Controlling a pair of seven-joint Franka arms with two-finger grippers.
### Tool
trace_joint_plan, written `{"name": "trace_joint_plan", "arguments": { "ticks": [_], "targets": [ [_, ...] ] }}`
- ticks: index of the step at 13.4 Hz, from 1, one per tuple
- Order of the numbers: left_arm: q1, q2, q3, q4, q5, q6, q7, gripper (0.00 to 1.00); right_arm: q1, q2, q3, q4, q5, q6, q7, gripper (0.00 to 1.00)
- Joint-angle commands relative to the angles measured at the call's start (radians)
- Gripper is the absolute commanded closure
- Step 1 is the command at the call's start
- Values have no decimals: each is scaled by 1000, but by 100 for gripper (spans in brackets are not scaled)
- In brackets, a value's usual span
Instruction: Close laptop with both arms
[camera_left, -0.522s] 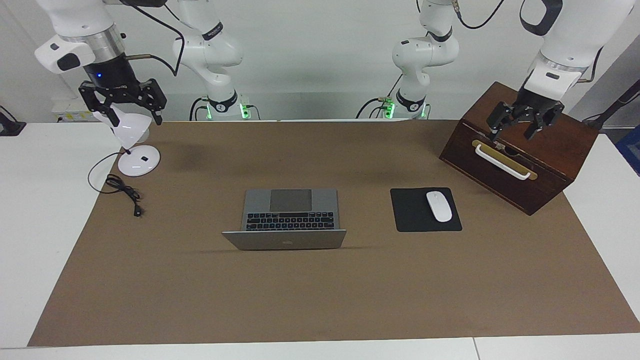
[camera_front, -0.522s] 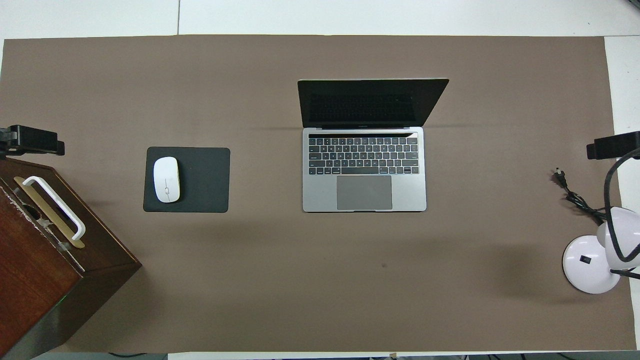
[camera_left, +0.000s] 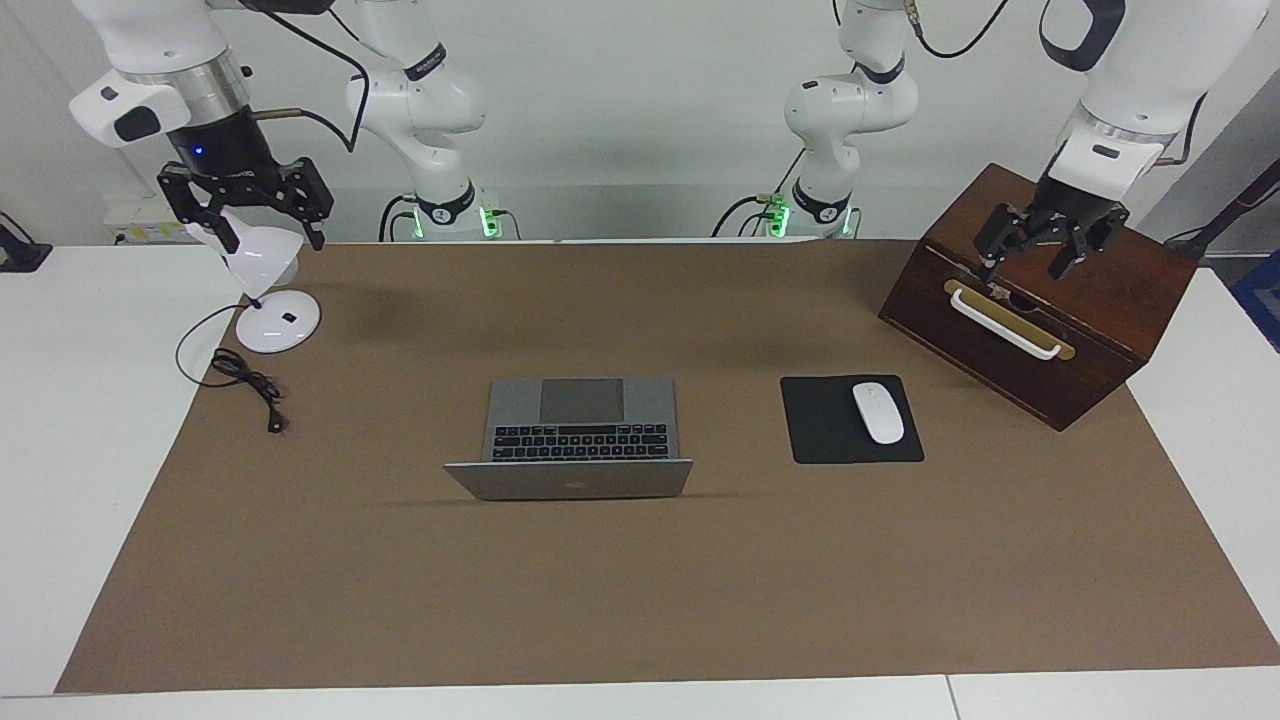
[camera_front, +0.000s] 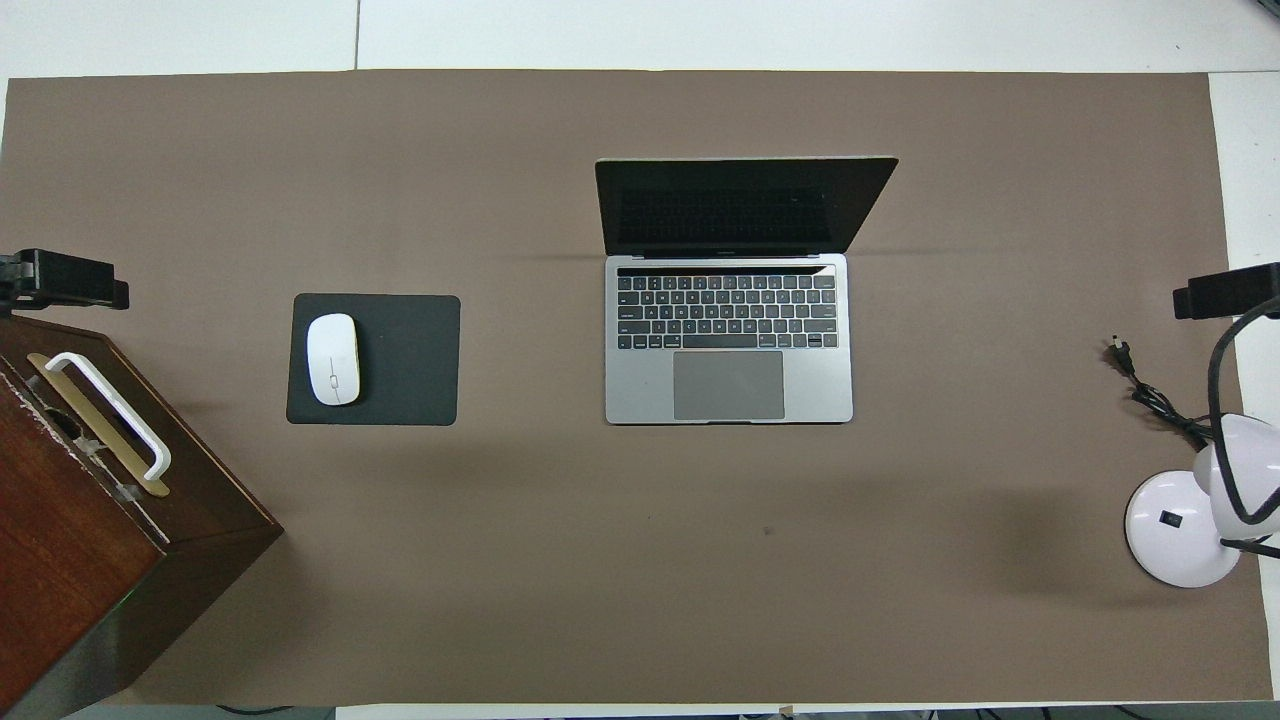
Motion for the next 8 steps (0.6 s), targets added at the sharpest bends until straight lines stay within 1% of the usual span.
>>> {"name": "trace_joint_plan", "arguments": {
  "ticks": [1,8],
  "targets": [
    [-12,-26,7,-35,19,24,-3,0,-13,-19,6,-12,6,-19,8,0],
    [-12,-26,7,-35,19,24,-3,0,-13,-22,8,-12,6,-38,13,0]
  ]
}}
